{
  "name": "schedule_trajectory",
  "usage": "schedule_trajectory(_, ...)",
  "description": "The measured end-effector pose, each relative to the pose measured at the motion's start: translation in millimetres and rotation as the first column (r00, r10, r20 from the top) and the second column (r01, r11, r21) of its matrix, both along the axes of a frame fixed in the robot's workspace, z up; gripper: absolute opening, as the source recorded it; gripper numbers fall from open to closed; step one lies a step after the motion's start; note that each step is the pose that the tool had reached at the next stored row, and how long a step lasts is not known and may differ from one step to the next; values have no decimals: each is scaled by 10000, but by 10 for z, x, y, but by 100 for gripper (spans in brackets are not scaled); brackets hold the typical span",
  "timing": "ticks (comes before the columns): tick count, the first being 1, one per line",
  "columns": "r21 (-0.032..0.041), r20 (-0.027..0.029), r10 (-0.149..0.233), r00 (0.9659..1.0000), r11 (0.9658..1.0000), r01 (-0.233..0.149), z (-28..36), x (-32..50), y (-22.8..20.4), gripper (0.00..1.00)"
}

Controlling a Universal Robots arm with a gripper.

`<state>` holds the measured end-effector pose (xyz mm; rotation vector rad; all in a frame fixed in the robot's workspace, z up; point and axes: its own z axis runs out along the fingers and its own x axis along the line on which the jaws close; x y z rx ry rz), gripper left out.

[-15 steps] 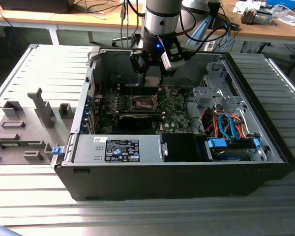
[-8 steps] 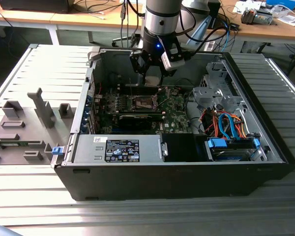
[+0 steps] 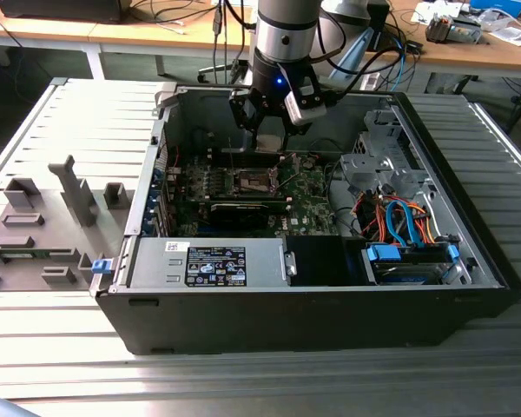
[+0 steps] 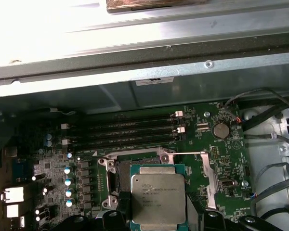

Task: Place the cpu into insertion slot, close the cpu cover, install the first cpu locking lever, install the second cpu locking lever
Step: 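Place the cpu into insertion slot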

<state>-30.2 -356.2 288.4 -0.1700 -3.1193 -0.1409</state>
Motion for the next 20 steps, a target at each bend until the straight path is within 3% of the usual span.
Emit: schedule_trajectory(20,0,0,-105,9999,9999,105,0,0,0,54)
